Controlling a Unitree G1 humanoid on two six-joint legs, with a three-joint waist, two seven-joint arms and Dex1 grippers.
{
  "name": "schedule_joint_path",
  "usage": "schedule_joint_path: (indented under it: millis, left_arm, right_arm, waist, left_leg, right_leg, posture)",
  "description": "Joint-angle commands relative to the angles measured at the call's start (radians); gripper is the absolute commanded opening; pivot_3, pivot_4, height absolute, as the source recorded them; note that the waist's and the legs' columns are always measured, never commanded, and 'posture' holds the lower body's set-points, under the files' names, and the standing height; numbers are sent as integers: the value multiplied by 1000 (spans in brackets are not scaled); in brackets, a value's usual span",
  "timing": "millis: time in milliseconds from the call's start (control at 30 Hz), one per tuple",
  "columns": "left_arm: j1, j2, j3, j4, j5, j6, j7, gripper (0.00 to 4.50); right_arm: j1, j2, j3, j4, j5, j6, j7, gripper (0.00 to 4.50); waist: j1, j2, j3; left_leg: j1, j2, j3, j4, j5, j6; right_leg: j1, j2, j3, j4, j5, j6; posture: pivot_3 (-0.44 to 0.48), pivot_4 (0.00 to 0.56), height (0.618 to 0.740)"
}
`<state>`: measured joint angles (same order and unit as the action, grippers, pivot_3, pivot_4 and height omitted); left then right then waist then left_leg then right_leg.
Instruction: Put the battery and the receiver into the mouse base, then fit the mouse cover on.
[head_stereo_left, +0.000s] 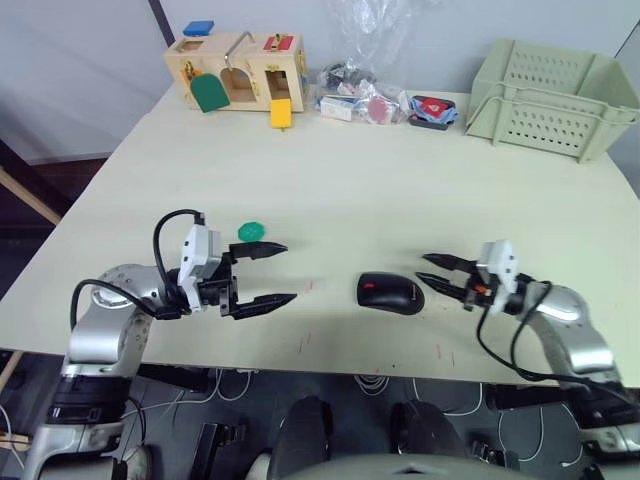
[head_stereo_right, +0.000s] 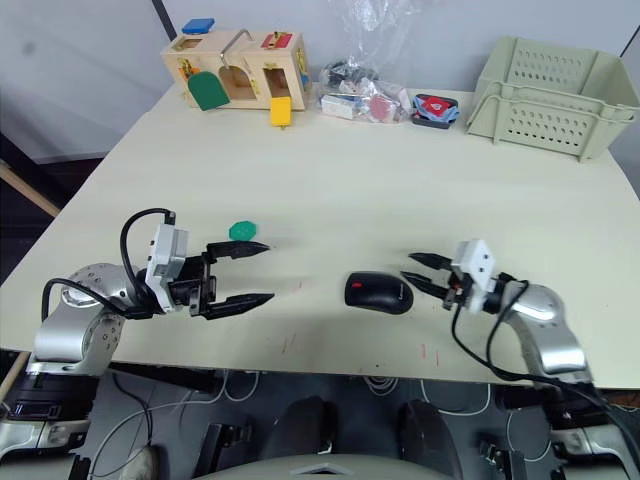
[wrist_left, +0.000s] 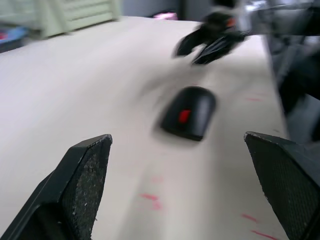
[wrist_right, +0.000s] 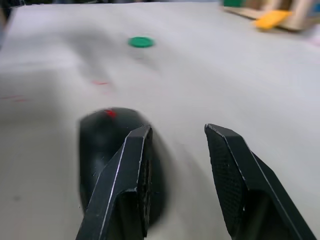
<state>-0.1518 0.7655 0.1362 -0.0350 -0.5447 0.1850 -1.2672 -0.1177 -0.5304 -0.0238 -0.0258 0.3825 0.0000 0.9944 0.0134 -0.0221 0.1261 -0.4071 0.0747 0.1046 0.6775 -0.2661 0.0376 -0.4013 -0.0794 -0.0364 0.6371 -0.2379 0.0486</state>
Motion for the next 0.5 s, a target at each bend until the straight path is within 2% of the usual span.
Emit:
schedule_joint_path:
  millis: [33, 100, 133, 167, 200, 233, 300, 500]
  left_arm:
    - [51, -18, 56, -13, 60, -36, 117, 4500]
    - [84, -23, 71, -9, 77, -58, 141, 4500]
    - [102, -28, 84, -12, 71, -53, 157, 4500]
    - [126, -34, 98, -13, 69, -53, 170, 4500]
    - [152, -39, 112, -11, 67, -57, 176, 4500]
    - [178, -45, 126, -6, 68, -65, 186, 4500]
    - [212, -53, 144, 1, 69, -75, 198, 4500]
    - [299, -54, 185, 28, 90, -105, 227, 4500]
  right_arm:
    - [88, -40, -141, -40, 26, -36, -43, 1743]
    - [131, -43, -183, -40, 28, -58, -60, 1743]
    - [154, -45, -198, -43, 29, -62, -64, 2284]
    - [180, -47, -217, -44, 29, -66, -69, 2544]
    - [205, -47, -237, -46, 37, -64, -72, 2995]
    - [230, -46, -259, -43, 44, -66, -76, 3613]
    - [265, -48, -286, -30, 47, -76, -77, 4485]
    - [380, -57, -385, 33, 80, -98, -47, 4485]
  waist:
    - [1, 0, 0]
    - [0, 0, 0]
    - [-1, 0, 0]
    - [-1, 0, 0]
    - [-1, 0, 0]
    - [-2, 0, 0]
    - [-3, 1, 1]
    - [1, 1, 1]
  left_leg:
    - [0, 0, 0, -1, 0, 0]
    - [2, 0, 0, -3, 0, 0]
    - [2, 0, 0, -3, 0, 0]
    - [3, 0, 0, -4, 0, 0]
    - [4, 0, 1, -4, 0, 0]
    - [6, 0, 1, -6, 0, 0]
    - [9, 0, 2, -8, 0, 0]
    - [9, 0, 2, -8, 0, 0]
  right_leg:
    - [0, 0, 0, 0, 0, 0]
    - [0, -1, 1, -1, 0, 0]
    - [0, -1, 1, -2, 0, 0]
    - [0, -1, 2, -2, 0, 0]
    - [0, -1, 2, -2, 0, 0]
    - [2, -1, 3, -2, 0, 0]
    - [4, -1, 4, -4, 0, 0]
    - [4, -4, 4, -5, 0, 0]
  posture:
    - [0, 150, 740]
    - [0, 150, 740]
    - [0, 150, 740]
    - [0, 150, 740]
    - [0, 150, 740]
    - [0, 150, 740]
    - [0, 150, 740]
    - [0, 150, 740]
